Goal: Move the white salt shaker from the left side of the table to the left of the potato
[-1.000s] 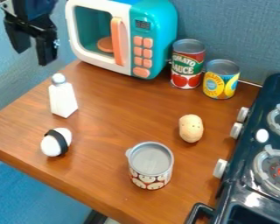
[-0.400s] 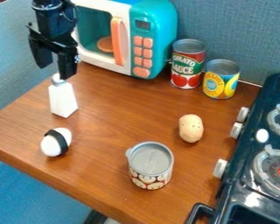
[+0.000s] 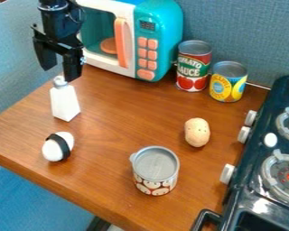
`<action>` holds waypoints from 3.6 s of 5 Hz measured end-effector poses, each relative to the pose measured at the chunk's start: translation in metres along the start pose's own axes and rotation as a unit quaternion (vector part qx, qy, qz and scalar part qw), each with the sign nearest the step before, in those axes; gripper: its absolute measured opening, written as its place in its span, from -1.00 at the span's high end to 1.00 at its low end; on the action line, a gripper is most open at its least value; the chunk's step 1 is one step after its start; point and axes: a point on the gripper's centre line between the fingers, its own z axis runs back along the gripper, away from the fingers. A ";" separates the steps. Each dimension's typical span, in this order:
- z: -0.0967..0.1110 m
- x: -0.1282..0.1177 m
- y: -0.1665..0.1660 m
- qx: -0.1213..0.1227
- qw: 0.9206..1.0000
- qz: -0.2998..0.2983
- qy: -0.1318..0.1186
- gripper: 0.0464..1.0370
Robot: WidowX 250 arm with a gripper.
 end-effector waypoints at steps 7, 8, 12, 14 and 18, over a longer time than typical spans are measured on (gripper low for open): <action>-0.038 0.006 0.021 0.010 0.998 0.016 0.055 -0.82; -0.042 0.005 0.020 0.012 0.998 0.025 0.055 -0.32; -0.001 0.021 -0.023 0.010 1.000 -0.009 0.003 -0.12; 0.008 0.065 -0.088 -0.049 0.996 -0.076 -0.017 -0.12; -0.019 0.088 -0.142 -0.046 0.994 -0.103 -0.012 -0.12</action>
